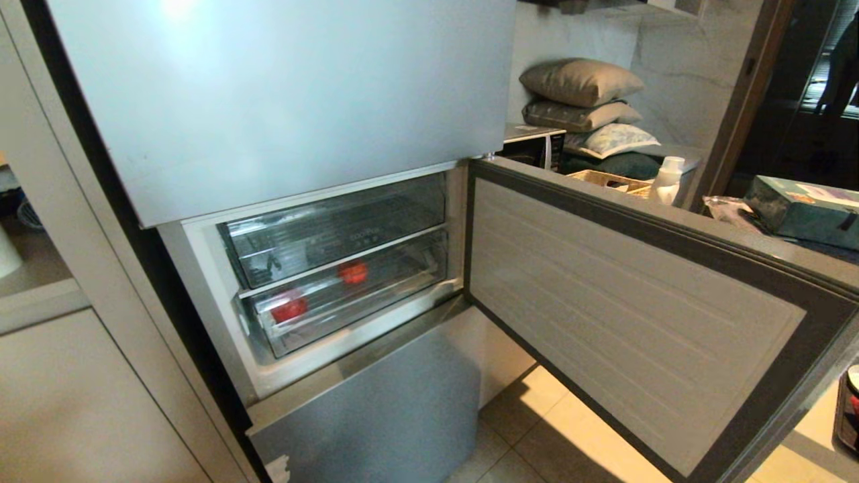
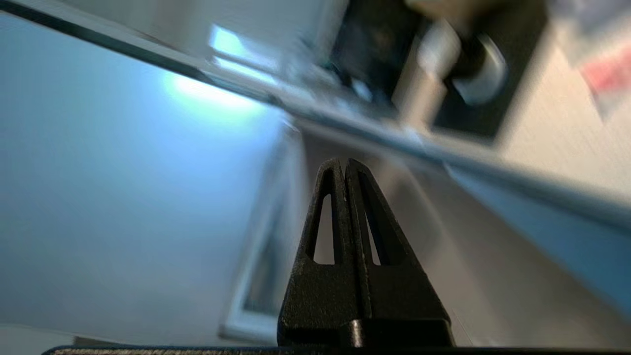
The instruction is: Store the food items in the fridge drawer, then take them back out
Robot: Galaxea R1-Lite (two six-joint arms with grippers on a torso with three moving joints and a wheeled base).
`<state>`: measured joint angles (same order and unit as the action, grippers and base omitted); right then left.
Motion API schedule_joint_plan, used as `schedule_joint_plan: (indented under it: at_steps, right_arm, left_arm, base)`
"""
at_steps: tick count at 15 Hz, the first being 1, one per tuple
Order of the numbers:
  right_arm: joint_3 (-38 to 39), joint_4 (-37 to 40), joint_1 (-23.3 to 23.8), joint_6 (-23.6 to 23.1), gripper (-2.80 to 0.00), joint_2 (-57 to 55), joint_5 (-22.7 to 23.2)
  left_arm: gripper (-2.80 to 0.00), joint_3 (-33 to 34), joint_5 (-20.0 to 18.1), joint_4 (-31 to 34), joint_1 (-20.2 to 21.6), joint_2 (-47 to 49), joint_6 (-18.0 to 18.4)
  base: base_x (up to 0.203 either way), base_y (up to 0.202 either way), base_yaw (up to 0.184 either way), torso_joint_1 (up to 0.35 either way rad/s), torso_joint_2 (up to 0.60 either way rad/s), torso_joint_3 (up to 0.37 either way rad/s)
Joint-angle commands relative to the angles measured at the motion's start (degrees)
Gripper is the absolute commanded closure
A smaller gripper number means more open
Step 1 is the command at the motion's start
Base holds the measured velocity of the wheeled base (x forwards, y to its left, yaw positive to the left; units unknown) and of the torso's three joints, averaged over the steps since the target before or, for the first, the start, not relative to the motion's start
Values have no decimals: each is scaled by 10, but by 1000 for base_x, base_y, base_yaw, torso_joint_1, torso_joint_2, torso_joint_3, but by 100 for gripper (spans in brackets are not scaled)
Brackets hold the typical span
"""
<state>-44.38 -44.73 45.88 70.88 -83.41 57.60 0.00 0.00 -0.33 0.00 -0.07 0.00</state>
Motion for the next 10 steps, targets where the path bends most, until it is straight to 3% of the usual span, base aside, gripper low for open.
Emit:
schedule_joint_plan:
  at_steps: [1, 2, 4, 7, 10]
  right_arm:
    - [-64, -4, 25, 31, 0, 19, -19]
    - [-68, -5, 30, 14, 0, -9, -47]
    - [-68, -4, 27, -74, 0, -73, -129]
    - [-36, -7, -54, -229, 0, -169, -295]
    - [41, -51, -139, -281, 0, -177, -313]
  left_arm:
    - [0, 1, 0, 0, 0, 0, 0]
    - [0, 1, 0, 0, 0, 0, 0]
    - [0, 1, 1, 0, 0, 0, 0]
    - [0, 1, 1, 0, 0, 0, 0]
    - [0, 1, 1, 0, 0, 0, 0]
  base:
    - [0, 0, 0, 0, 0, 0]
    - [0, 0, 0, 0, 0, 0]
    - [0, 0, 0, 0, 0, 0]
    - [0, 0, 0, 0, 0, 0]
    - [0, 0, 0, 0, 0, 0]
